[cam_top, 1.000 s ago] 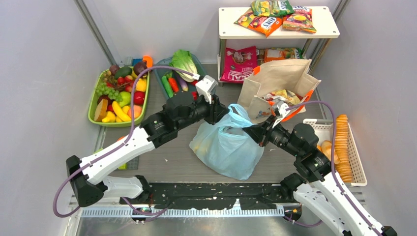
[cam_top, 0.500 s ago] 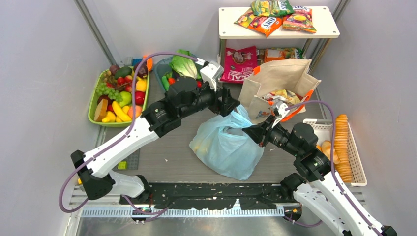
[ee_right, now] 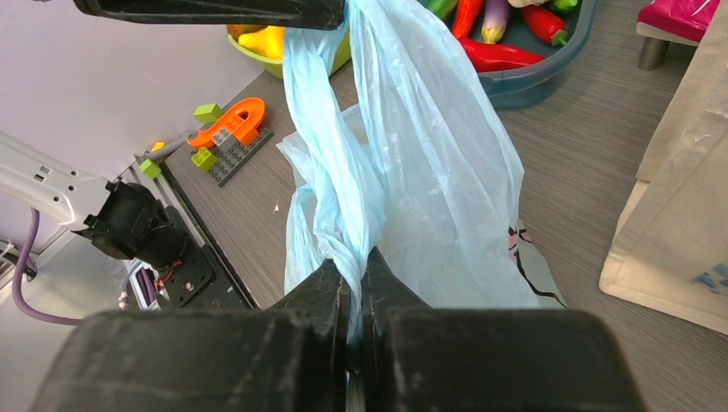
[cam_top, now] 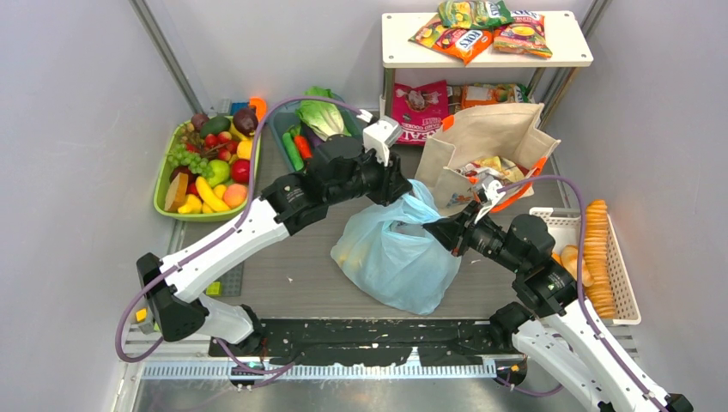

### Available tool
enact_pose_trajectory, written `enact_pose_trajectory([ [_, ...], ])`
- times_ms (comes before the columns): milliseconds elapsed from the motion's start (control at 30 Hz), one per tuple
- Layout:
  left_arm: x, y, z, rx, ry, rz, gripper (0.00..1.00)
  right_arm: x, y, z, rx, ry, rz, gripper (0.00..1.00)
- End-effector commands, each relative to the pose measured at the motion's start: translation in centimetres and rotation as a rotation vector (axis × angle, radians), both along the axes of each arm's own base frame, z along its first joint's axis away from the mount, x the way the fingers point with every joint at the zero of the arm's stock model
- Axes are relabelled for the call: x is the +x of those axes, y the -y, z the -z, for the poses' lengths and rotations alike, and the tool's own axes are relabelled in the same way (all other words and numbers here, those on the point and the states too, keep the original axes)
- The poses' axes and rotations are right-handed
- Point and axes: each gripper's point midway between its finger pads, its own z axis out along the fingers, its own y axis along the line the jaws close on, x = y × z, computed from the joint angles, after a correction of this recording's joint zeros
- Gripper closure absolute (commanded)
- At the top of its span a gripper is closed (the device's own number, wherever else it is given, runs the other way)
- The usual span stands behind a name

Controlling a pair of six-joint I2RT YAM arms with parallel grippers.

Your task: Place the mixed food into the grocery bags and tie them

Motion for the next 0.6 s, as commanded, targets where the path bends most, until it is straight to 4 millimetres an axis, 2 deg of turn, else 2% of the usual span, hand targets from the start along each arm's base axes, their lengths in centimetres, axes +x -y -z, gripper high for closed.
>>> enact_pose_trajectory([
  [0, 0.2, -0.3, -1.7, -0.045, 0.062, 0.001, 0.80, -0.1, 0.0, -1.7, 0.028, 0.044, 0.001, 0.95],
  [33, 0.2, -0.5, -2.2, -0.060, 0.083, -0.006, 0.89, -0.1, 0.1, -1.8, 0.027, 0.043, 0.003, 0.95],
  [100, 0.2, -1.0, -2.8, -0.065, 0.110, -0.016, 0.99, -0.1, 0.2, -1.9, 0.030, 0.046, 0.010, 0.95],
  [200, -0.1, -1.7, -3.2, -0.062, 0.132, -0.022, 1.00, -0.2, 0.7, -2.1, 0.037, 0.055, 0.032, 0.95],
  [433, -2.3, -2.8, -3.6, -0.050, 0.201, -0.034, 1.00, 0.7, 1.5, -1.3, 0.018, 0.028, 0.107, 0.95],
  [567, -3.7, -3.3, -2.5, -0.033, 0.194, -0.034, 1.00, 0.9, 1.7, -1.2, 0.013, 0.019, 0.119, 0.95],
])
